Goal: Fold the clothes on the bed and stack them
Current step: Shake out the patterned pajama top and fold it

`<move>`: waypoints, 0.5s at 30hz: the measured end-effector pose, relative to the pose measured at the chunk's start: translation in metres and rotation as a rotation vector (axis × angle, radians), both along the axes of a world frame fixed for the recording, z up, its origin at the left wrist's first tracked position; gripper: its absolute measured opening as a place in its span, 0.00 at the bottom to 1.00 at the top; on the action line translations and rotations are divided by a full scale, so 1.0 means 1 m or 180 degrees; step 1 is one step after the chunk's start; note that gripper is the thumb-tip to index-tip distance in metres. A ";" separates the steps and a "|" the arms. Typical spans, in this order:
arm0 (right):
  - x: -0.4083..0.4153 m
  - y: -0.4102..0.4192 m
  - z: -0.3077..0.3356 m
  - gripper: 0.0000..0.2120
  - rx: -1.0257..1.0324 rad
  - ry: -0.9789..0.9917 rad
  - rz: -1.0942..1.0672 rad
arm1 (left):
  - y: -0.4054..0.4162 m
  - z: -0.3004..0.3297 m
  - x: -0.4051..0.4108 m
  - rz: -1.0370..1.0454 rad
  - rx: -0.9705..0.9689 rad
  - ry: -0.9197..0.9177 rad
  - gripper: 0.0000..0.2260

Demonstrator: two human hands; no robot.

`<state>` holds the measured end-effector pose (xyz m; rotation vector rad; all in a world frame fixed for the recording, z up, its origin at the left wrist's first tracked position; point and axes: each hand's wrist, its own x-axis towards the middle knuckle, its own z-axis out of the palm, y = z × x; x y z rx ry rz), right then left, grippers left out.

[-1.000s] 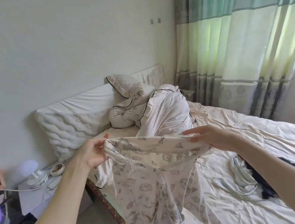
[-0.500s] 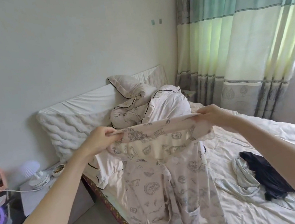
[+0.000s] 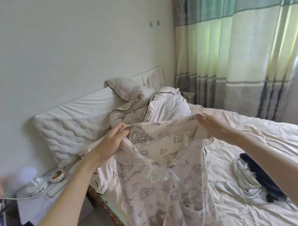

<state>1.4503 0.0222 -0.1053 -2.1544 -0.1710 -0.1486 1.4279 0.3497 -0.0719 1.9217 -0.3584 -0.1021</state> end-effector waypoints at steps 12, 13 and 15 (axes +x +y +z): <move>-0.005 -0.008 0.032 0.19 0.1887 0.1001 0.1187 | 0.034 0.021 -0.002 -0.1066 -0.0480 0.1176 0.30; -0.006 -0.011 0.035 0.24 0.1983 0.1121 0.1307 | 0.040 0.023 -0.002 -0.1246 -0.0581 0.1290 0.31; -0.007 -0.016 0.039 0.29 0.2194 0.1242 0.1584 | 0.046 0.025 -0.001 -0.1361 -0.0813 0.1223 0.22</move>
